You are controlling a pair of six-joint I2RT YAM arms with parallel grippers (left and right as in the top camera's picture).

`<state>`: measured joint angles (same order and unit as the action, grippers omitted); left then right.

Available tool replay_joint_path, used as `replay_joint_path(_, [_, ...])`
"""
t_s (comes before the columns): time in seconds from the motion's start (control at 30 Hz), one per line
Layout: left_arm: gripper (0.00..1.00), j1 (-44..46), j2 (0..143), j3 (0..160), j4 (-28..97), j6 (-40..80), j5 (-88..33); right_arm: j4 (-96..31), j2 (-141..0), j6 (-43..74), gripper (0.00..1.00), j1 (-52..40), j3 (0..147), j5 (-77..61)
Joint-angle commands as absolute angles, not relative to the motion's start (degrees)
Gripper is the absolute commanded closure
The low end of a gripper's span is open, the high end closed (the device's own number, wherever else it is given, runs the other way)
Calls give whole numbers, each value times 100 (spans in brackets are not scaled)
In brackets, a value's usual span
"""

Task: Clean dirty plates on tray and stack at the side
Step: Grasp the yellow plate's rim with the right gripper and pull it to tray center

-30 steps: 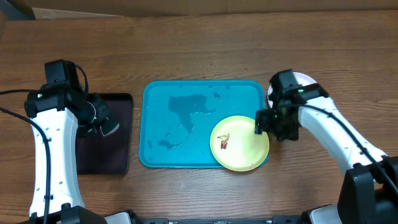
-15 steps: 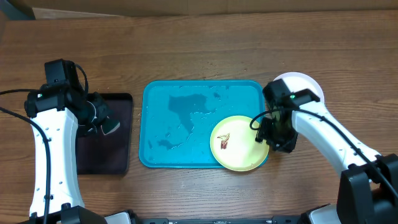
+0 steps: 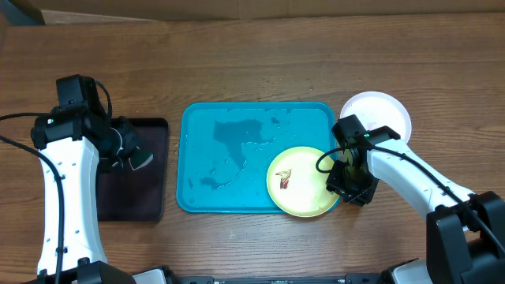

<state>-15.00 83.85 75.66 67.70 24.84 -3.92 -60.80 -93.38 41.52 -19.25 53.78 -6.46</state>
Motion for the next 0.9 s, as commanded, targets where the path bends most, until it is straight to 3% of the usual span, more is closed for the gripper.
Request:
replay_joint_path(0.0, [95,-1496,8357,7579,6766,2373,-454,-6108,-9345,4178,66,-2012,5382,-821])
replay_joint_path(0.17, [96,-1496,8357,7579,6764,2373,-454,-6025,-9345,4189,66,-2239,5360,-762])
replay_joint_path(0.27, [95,-1496,8357,7579,6768,2373,-456,-5951,-9345,4204,83,-2353,5360,-786])
replay_joint_path(0.4, [96,-1496,8357,7579,6768,2373,-456,-5811,-9345,4202,96,-2416,5360,-923])
replay_joint_path(0.67, [96,-1496,8357,7579,6759,2366,-589,-4724,-9345,3651,96,-2416,5363,-1525])
replay_joint_path(0.87, [96,-1273,8357,7579,6528,1516,-1973,-3052,-9347,3776,96,-2416,5363,-1800])
